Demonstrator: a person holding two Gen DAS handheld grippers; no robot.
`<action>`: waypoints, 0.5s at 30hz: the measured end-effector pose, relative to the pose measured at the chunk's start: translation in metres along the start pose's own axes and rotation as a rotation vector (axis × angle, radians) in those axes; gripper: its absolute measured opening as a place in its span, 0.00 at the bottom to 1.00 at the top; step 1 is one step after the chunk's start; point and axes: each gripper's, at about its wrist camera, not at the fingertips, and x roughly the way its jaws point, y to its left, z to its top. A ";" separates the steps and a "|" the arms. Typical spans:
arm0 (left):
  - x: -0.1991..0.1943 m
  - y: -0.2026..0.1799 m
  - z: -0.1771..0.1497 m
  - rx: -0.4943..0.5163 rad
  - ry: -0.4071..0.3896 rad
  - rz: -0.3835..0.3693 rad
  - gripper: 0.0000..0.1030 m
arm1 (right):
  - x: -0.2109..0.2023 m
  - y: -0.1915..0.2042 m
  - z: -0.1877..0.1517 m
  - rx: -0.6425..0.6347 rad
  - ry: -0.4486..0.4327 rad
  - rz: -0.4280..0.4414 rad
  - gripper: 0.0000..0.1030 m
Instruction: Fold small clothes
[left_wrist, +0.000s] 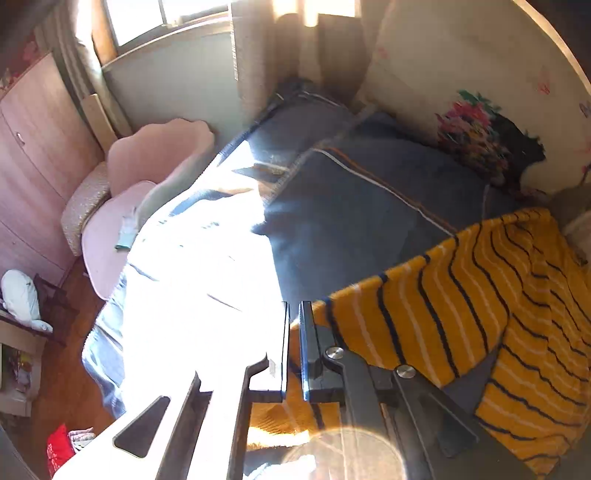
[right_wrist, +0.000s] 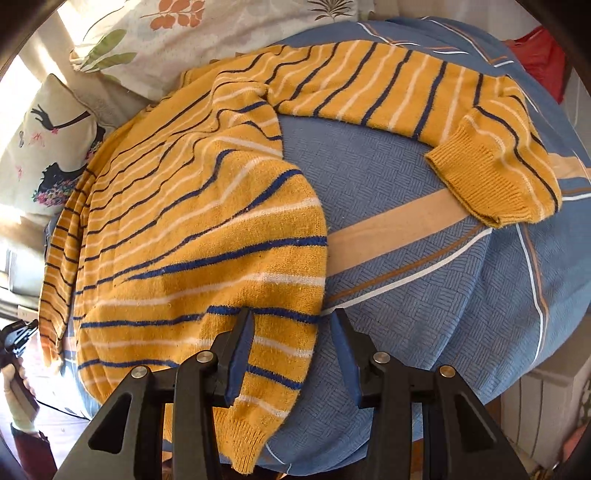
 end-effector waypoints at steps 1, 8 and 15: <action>-0.002 0.006 0.006 -0.013 -0.011 -0.001 0.05 | -0.001 0.001 -0.001 0.005 -0.005 -0.012 0.45; -0.027 -0.018 -0.046 0.073 0.083 -0.345 0.26 | -0.007 0.002 -0.017 0.025 0.012 0.038 0.51; -0.016 -0.092 -0.140 0.235 0.306 -0.590 0.36 | 0.003 0.018 -0.039 -0.068 0.116 0.106 0.60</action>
